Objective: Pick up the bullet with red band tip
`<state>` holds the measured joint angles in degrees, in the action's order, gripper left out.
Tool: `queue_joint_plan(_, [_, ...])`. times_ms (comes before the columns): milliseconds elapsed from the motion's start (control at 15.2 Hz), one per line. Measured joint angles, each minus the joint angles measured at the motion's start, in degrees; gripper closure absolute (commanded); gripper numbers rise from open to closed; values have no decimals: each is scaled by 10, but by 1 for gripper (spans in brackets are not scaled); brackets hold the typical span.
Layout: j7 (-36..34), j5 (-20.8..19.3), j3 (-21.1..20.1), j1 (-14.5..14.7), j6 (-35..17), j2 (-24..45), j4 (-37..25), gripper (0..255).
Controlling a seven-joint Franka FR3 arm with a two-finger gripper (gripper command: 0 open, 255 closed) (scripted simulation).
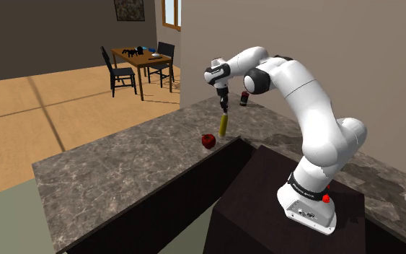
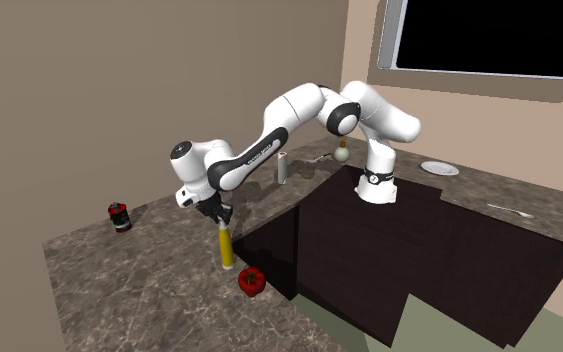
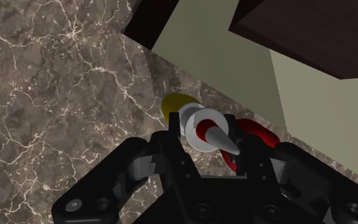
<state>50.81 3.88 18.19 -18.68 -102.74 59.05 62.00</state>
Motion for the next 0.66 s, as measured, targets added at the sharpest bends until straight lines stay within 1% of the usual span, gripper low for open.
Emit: queue_joint_plan(660, [5, -6, 6, 5, 41, -43, 2, 255])
